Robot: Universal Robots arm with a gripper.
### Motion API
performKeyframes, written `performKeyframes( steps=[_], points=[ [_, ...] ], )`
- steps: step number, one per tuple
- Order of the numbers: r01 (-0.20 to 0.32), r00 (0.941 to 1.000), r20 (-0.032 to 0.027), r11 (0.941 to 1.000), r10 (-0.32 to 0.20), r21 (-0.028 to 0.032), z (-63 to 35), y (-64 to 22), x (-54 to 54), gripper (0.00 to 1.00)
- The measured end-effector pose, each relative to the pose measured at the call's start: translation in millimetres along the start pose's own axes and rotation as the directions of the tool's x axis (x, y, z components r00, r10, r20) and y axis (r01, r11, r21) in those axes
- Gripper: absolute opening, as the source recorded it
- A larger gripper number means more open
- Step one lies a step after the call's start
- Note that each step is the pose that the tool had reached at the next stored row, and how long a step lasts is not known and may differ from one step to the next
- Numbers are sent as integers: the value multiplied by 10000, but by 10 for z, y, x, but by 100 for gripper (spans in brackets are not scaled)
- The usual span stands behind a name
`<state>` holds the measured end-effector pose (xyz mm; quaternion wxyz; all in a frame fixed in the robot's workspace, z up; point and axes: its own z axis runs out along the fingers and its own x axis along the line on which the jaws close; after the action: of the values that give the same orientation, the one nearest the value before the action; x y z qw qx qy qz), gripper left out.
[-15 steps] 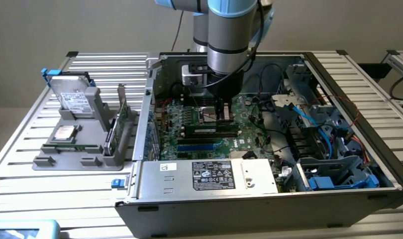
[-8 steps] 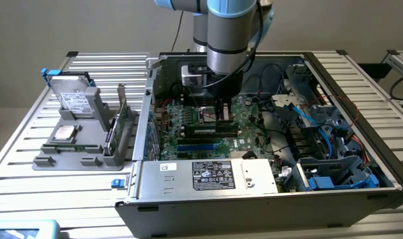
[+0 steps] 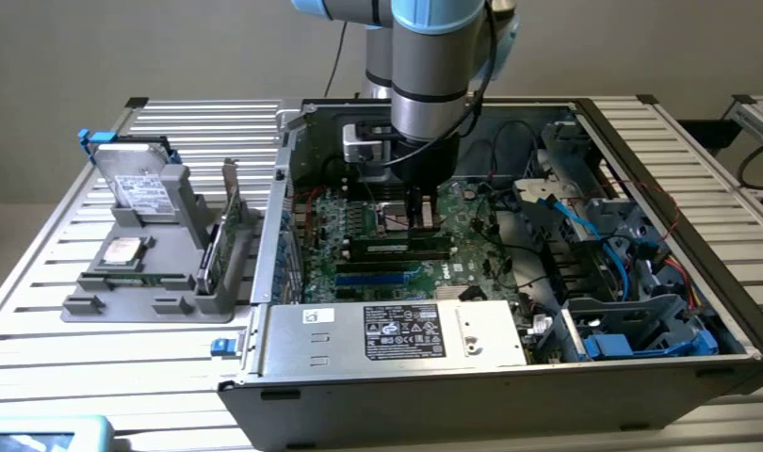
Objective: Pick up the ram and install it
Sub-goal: 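Insert the ram into the slot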
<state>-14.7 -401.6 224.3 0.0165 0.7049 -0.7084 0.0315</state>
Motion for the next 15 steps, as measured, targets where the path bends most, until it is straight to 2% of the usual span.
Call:
performKeyframes(
  steps=[6, 15],
  points=[
    [-31, 10000, -46, 10000, 31, 3, -2, -32, -1, 14],
    [-35, 10000, -79, 10000, 35, 8, -4, -31, -1, 14]
  ],
)
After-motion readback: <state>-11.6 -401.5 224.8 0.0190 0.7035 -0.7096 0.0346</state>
